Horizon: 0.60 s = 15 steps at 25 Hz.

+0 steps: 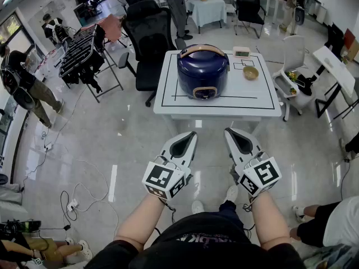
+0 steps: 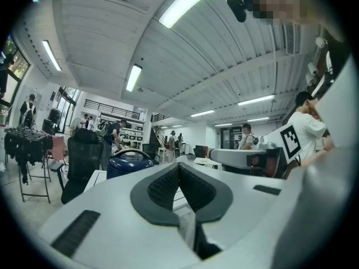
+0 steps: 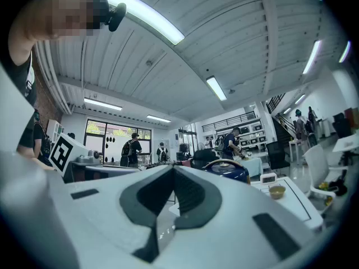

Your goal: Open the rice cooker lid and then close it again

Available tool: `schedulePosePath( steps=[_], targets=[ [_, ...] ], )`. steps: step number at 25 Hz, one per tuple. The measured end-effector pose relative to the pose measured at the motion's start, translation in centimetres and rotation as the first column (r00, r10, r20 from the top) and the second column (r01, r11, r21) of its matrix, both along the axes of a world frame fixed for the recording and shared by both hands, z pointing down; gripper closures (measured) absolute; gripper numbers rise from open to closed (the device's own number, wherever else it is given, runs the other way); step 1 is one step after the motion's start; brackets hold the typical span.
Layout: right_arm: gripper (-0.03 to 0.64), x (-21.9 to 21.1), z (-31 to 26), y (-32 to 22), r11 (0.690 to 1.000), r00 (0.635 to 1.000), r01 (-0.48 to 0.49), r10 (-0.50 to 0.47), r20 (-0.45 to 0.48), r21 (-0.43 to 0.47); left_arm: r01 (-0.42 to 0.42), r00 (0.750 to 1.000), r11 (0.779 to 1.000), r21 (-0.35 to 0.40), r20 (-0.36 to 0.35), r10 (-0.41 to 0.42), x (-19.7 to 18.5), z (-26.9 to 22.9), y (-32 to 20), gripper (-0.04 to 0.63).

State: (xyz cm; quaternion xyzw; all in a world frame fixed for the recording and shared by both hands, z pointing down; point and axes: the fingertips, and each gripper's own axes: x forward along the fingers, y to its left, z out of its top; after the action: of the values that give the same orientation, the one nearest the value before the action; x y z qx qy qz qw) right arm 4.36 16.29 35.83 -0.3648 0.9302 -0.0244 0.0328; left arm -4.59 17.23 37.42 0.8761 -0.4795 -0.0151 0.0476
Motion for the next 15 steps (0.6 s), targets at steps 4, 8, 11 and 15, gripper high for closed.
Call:
schedulePosePath(
  steps=[4,8,11,15],
  targets=[
    [0.615,0.05,0.12,0.61,1.0,1.0,-0.003,0.003,0.001,-0.001,-0.002,1.0,1.0,0.001,-0.001,0.002,0.06,0.04,0.58,0.592],
    [0.615,0.25,0.02,0.65,1.0,0.999,-0.009,0.009,0.032,0.0,0.005,1.0,1.0,0.007,-0.003,-0.005,-0.07,0.12,0.53,0.592],
    [0.615,0.4,-0.36,0.66,1.0,0.999,-0.017,0.016,0.04,0.011,0.012,1.0,1.0,0.01,-0.006,-0.012,-0.21,-0.11,0.51,0.592],
    [0.615,0.17,-0.4,0.96,1.0,0.999,-0.01,0.009,0.04,0.023,0.016,1.0,1.0,0.01,-0.008,-0.016,-0.46,0.0,0.69,0.592]
  ],
)
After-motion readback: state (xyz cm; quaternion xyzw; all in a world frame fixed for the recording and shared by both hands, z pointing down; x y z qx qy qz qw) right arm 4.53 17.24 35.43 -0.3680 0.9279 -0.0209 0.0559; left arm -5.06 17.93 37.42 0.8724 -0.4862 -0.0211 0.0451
